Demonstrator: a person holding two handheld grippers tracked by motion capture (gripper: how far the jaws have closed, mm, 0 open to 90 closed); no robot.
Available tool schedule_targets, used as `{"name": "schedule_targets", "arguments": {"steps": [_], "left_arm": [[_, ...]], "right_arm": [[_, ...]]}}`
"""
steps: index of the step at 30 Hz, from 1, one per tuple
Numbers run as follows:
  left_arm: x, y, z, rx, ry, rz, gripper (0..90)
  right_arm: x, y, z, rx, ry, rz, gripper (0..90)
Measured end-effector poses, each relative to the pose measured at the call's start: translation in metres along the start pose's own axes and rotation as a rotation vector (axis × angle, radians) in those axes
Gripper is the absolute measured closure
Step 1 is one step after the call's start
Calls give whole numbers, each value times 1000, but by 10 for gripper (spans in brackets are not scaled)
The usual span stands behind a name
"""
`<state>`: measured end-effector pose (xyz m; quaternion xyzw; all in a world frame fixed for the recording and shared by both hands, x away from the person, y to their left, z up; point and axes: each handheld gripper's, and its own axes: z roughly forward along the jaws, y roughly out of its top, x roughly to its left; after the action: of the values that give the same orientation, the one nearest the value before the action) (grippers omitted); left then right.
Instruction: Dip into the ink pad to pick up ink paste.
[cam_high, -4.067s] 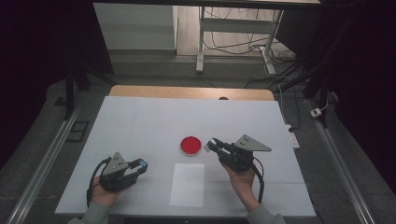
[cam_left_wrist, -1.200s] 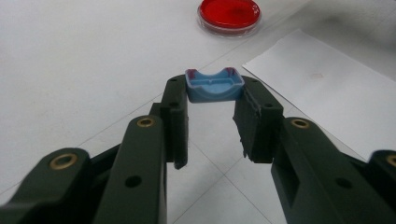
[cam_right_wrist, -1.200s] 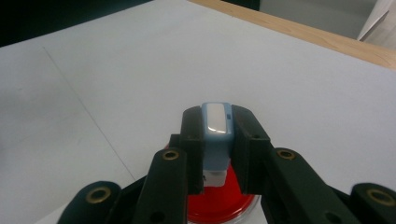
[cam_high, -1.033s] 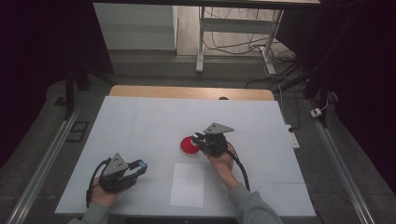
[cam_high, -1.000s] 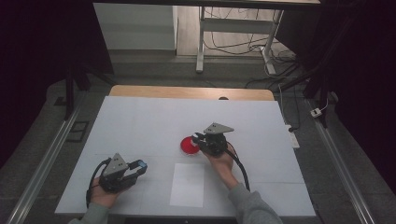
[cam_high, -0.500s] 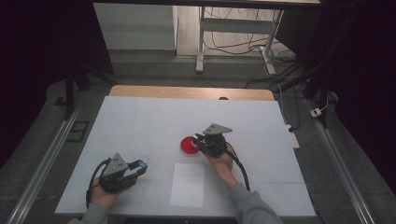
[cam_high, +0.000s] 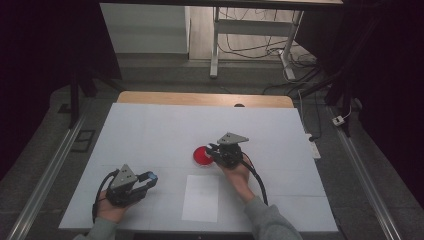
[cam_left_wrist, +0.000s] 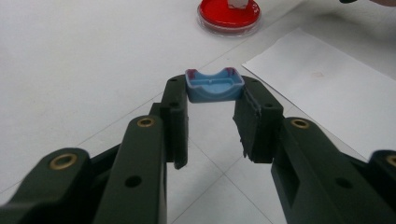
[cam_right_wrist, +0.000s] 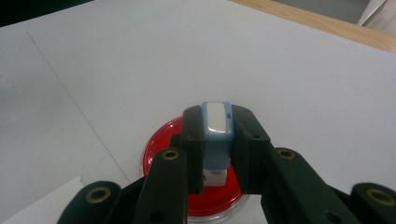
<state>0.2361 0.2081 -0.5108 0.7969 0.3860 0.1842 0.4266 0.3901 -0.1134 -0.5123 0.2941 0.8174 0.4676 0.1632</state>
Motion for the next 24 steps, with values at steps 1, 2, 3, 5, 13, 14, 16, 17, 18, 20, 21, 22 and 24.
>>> {"name": "schedule_targets", "arguments": {"steps": [1,2,3,5,13,14,16,17,18,20,21,22,24], "left_arm": [[0,0,0,0,0,0,659],[0,0,0,0,0,0,659],[0,0,0,0,0,0,658],[0,0,0,0,0,0,659],[0,0,0,0,0,1,659],[0,0,0,1,1,1,659],[0,0,0,1,1,0,659],[0,0,0,2,2,0,658],[0,0,0,1,2,-2,659],[0,0,0,1,2,-1,659],[0,0,0,1,2,-1,658],[0,0,0,1,2,-2,658],[0,0,0,0,2,-4,658]], "right_arm": [[0,0,0,-1,-2,2,751],[0,0,0,0,-1,3,752],[0,0,0,1,-1,3,752],[0,0,1,5,0,5,753],[0,-1,2,20,1,5,753],[0,-1,2,18,4,7,753],[0,-1,3,16,4,8,753],[0,-1,3,16,3,7,754],[0,-1,2,20,0,5,753],[0,-1,2,19,0,5,753],[0,-1,2,18,-4,4,753],[0,0,1,13,-5,5,753],[1,1,0,11,-5,3,753]]}}
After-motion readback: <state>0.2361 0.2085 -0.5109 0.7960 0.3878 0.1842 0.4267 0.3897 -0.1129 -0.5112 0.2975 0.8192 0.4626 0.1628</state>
